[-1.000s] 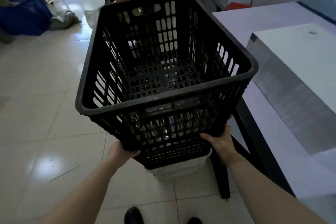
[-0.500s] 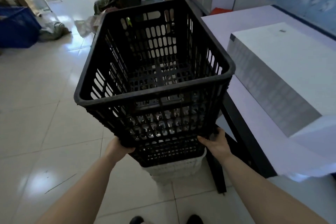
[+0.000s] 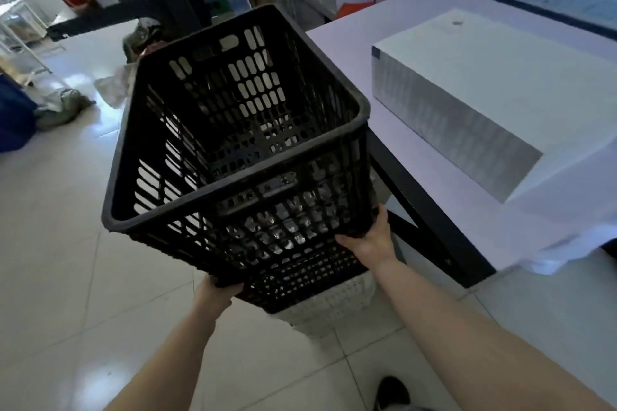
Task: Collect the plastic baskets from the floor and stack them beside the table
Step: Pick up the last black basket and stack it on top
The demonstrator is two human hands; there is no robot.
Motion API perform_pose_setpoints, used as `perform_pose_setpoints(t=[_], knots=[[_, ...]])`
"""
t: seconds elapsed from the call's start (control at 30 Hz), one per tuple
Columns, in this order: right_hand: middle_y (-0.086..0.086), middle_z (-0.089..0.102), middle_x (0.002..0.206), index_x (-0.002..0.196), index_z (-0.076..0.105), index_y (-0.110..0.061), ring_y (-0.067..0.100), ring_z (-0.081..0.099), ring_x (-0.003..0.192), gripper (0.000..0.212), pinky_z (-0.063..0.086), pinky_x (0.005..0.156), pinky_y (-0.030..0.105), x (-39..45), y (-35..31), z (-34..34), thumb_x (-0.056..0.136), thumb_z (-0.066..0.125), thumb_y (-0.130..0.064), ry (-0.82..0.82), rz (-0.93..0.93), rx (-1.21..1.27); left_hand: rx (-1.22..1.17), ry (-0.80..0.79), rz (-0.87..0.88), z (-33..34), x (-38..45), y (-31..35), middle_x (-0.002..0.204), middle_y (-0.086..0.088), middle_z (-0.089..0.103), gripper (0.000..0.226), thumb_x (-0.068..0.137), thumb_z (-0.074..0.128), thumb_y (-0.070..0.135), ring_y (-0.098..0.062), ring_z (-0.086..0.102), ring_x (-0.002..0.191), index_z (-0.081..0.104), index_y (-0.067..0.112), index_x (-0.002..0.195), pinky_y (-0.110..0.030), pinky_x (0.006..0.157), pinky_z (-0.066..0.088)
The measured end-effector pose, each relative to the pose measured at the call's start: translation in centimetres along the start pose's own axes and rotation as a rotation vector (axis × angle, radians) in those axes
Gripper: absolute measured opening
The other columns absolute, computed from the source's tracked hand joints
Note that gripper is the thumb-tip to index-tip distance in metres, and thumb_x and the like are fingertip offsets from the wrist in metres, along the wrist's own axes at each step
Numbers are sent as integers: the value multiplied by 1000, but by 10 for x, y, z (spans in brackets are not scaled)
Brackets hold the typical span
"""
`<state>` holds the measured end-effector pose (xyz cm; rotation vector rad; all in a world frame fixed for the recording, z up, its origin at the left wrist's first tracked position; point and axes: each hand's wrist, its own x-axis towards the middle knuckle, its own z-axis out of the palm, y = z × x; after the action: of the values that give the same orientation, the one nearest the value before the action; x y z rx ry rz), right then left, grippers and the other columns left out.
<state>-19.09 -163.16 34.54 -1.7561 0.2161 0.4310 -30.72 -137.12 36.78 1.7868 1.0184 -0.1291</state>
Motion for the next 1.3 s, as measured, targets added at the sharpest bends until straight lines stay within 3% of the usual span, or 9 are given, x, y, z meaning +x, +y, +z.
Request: perform_pose_setpoints(t=[0.1, 0.2, 0.4, 0.6, 0.7, 0.8, 0.97, 1.1, 1.3], knots=[[6, 38, 150, 151, 9, -21, 22, 39, 136, 112, 31, 113, 31, 13, -12, -13, 68, 83, -27, -97, -21, -62, -25, -8, -13, 3, -2, 2, 110, -15, 60, 50, 69, 74, 8, -28, 54, 100, 54, 3, 115, -40, 82, 44], [7, 44, 145, 149, 18, -15, 21, 43, 133, 97, 32, 107, 24, 19, -18, -19, 73, 80, -20, -120, -42, -69, -38, 9, -33, 7, -1, 0, 107, -12, 57, 33, 81, 66, -3, -28, 52, 102, 53, 2, 111, -41, 84, 43], [11, 50, 133, 136, 33, -7, 16, 49, 119, 87, 34, 85, 10, 33, -15, -21, 66, 84, -9, -110, -98, -89, 15, 74, -12, 7, 3, -10, 94, -12, 51, 22, 82, 66, -2, -28, 51, 90, 54, -3, 101, -42, 81, 43], [7, 55, 129, 129, 38, -13, 20, 54, 118, 89, 41, 94, 25, 45, -1, -35, 57, 89, -25, -89, -162, -229, 84, 112, 76, 18, -3, -9, 86, -9, 58, 51, 56, 68, 24, -26, 54, 84, 60, 1, 101, -52, 92, 48], [6, 53, 133, 135, 34, -14, 23, 53, 122, 100, 43, 100, 32, 49, -5, -54, 55, 90, -33, -83, -198, -328, 94, 111, 94, 32, -6, -5, 81, -5, 60, 38, 66, 73, 19, -27, 56, 82, 61, 3, 98, -50, 86, 49], [6, 54, 134, 138, 31, -13, 26, 51, 124, 100, 42, 100, 35, 56, -11, -73, 58, 88, -32, -89, -204, -390, 144, 179, 147, 50, -6, -2, 79, -9, 60, 15, 80, 70, 11, -35, 61, 85, 62, 5, 90, -36, 68, 40], [10, 52, 135, 138, 27, -8, 27, 49, 125, 98, 41, 100, 35, 63, -9, -87, 62, 87, -26, -119, -218, -412, 171, 247, 173, 69, -15, 2, 92, -15, 64, 32, 82, 69, 15, -28, 56, 81, 63, -2, 108, -32, 60, 34], [9, 47, 139, 142, 23, -9, 27, 45, 129, 107, 38, 107, 39, 63, -9, -95, 60, 88, -31, -148, -237, -404, 167, 240, 182, 77, -22, 5, 105, -21, 69, 31, 82, 69, 14, -33, 62, 94, 64, -2, 108, -31, 67, 35], [4, 37, 147, 148, 15, -16, 23, 38, 135, 113, 30, 107, 29, 61, -6, -115, 62, 87, -30, -136, -236, -430, 157, 179, 186, 92, -37, 10, 98, -10, 64, 33, 85, 66, 18, -24, 56, 85, 62, 3, 114, -29, 60, 36]])
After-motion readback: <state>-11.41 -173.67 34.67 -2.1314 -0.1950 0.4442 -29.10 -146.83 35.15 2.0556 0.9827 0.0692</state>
